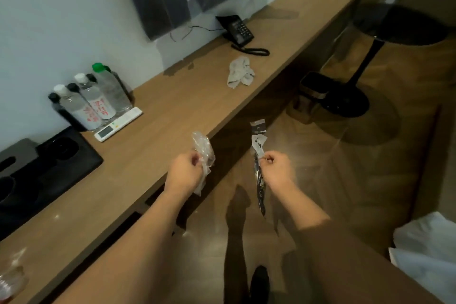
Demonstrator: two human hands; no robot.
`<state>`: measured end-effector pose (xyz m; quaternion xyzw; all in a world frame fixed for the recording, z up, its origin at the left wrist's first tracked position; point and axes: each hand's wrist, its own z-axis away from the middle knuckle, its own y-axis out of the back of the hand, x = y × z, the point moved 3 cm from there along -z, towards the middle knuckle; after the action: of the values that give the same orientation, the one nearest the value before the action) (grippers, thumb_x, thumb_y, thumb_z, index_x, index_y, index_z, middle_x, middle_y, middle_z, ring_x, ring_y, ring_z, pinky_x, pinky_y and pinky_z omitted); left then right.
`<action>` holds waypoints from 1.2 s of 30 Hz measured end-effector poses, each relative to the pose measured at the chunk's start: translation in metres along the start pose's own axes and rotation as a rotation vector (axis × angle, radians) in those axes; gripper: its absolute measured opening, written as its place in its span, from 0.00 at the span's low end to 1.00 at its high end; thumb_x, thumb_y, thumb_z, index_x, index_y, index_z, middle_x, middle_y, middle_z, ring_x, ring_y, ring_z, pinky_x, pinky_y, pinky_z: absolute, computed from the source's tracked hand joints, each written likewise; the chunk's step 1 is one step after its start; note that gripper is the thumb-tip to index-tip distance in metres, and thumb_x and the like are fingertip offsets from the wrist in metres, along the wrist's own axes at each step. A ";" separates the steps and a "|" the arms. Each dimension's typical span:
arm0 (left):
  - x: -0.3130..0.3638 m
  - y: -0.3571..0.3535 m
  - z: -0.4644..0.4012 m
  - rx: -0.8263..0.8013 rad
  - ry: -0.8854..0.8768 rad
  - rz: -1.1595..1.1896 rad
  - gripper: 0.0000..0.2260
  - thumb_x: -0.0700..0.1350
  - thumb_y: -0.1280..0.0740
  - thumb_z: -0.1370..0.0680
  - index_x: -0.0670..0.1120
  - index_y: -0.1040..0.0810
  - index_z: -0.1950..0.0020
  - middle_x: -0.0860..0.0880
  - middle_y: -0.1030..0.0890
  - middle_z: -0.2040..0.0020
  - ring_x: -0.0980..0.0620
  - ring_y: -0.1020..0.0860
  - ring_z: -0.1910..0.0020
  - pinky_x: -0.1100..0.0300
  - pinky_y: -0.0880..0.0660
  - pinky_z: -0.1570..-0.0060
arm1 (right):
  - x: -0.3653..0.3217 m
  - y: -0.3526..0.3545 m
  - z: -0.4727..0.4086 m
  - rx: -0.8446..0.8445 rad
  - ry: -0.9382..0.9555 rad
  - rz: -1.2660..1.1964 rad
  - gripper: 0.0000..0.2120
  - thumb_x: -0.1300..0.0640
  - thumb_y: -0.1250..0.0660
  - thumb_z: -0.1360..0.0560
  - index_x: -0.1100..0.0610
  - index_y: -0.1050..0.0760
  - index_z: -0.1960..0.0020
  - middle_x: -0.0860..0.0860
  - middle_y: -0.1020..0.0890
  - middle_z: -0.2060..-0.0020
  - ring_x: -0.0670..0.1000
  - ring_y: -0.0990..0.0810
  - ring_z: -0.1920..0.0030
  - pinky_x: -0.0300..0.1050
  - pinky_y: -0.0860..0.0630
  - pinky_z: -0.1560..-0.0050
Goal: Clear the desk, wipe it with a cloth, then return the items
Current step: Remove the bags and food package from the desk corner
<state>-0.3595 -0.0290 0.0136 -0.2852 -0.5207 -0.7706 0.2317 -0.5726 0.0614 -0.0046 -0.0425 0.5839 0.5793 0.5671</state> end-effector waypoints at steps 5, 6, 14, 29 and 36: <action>0.082 -0.076 -0.012 -0.070 -0.152 -0.096 0.06 0.42 0.35 0.19 0.50 0.19 0.47 0.52 0.19 0.55 0.54 0.20 0.55 0.57 0.21 0.56 | 0.053 0.076 -0.031 0.117 -0.068 -0.086 0.09 0.56 0.36 0.20 0.51 0.21 0.58 0.50 0.18 0.62 0.52 0.19 0.61 0.43 0.27 0.64; 0.097 -0.090 -0.015 -0.092 -0.171 -0.113 0.06 0.42 0.35 0.19 0.50 0.19 0.48 0.51 0.19 0.55 0.54 0.20 0.56 0.58 0.23 0.58 | 0.063 0.091 -0.036 0.142 -0.087 -0.105 0.10 0.56 0.36 0.20 0.52 0.21 0.59 0.50 0.18 0.62 0.52 0.19 0.62 0.42 0.28 0.65; 0.189 -0.180 -0.043 -0.261 -0.328 -0.185 0.06 0.41 0.34 0.19 0.48 0.18 0.46 0.51 0.18 0.54 0.53 0.19 0.55 0.57 0.20 0.57 | 0.123 0.174 -0.070 0.291 -0.204 -0.217 0.10 0.59 0.36 0.22 0.58 0.22 0.61 0.53 0.19 0.66 0.52 0.24 0.65 0.42 0.32 0.67; 0.356 -0.288 -0.227 -0.379 -0.424 -0.077 0.05 0.43 0.34 0.18 0.49 0.19 0.47 0.51 0.18 0.54 0.54 0.18 0.56 0.63 0.23 0.61 | 0.108 0.302 -0.269 0.444 -0.234 -0.205 0.09 0.60 0.38 0.24 0.60 0.21 0.59 0.56 0.18 0.65 0.54 0.23 0.65 0.49 0.26 0.63; 0.444 -0.347 -0.278 -0.431 -0.477 -0.065 0.05 0.42 0.35 0.18 0.50 0.20 0.47 0.52 0.19 0.56 0.54 0.20 0.58 0.66 0.28 0.63 | 0.117 0.361 -0.349 0.505 -0.254 -0.254 0.07 0.61 0.36 0.22 0.56 0.19 0.54 0.51 0.17 0.61 0.54 0.19 0.59 0.53 0.20 0.54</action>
<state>-0.9657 -0.1942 0.0013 -0.4837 -0.3938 -0.7816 0.0128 -1.0828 -0.0030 0.0297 0.0997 0.6238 0.3410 0.6962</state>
